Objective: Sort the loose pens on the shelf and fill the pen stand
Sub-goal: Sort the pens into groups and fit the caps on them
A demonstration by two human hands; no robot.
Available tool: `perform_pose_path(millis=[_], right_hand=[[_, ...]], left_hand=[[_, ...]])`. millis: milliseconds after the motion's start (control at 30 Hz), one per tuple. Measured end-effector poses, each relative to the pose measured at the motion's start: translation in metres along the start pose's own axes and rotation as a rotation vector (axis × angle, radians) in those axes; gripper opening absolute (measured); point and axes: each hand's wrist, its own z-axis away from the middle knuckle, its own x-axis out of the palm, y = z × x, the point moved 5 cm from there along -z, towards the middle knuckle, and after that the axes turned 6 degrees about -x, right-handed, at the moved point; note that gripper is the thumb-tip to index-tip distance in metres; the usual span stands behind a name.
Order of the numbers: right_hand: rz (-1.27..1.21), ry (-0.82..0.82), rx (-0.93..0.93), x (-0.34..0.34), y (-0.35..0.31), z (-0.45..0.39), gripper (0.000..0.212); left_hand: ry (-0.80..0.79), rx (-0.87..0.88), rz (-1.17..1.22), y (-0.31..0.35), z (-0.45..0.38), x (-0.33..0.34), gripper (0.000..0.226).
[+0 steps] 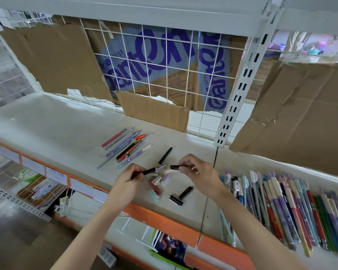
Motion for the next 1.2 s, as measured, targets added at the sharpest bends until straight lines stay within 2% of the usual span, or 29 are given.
perform_pose_path(millis=[233, 433, 567, 667, 733, 833, 900, 967, 1067, 1133, 1200], right_hand=[[-0.106, 0.064, -0.004, -0.015, -0.008, 0.004, 0.011], [-0.140, 0.005, 0.004, -0.006, -0.008, 0.008, 0.007], [-0.375, 0.054, 0.166, 0.000, 0.002, 0.011, 0.012], [-0.649, 0.067, 0.273, 0.009, 0.008, 0.015, 0.015], [-0.679, 0.084, 0.311, 0.009, 0.011, 0.017, 0.022], [-0.475, 0.068, 0.257, 0.000, 0.007, 0.013, 0.018], [-0.306, 0.089, 0.212, -0.010, 0.008, 0.013, 0.014], [-0.151, 0.070, 0.164, -0.015, 0.010, 0.013, 0.015], [0.068, -0.078, 0.056, 0.003, 0.011, 0.016, 0.010], [0.221, -0.100, -0.072, 0.018, 0.011, 0.018, 0.011], [0.383, -0.098, -0.161, 0.028, 0.010, 0.023, 0.021]], left_hand=[[-0.042, 0.035, -0.004, 0.004, 0.001, 0.003, 0.018], [-0.069, 0.157, -0.049, 0.010, 0.006, 0.009, 0.022], [0.039, 0.340, -0.114, 0.022, 0.013, 0.006, 0.034], [0.094, 0.495, -0.222, 0.034, 0.015, 0.004, 0.017], [0.024, 0.485, -0.289, 0.037, 0.012, 0.010, 0.014], [-0.075, 0.443, -0.501, 0.032, 0.007, 0.019, 0.010], [-0.006, 0.355, -0.548, 0.027, 0.002, 0.010, 0.017], [0.061, 0.233, -0.440, 0.020, -0.003, -0.005, 0.017], [0.054, 0.153, -0.341, 0.015, -0.002, -0.010, 0.020], [0.055, 0.109, -0.236, 0.010, -0.001, -0.009, 0.022], [0.067, 0.060, -0.119, 0.005, -0.001, -0.010, 0.022]])
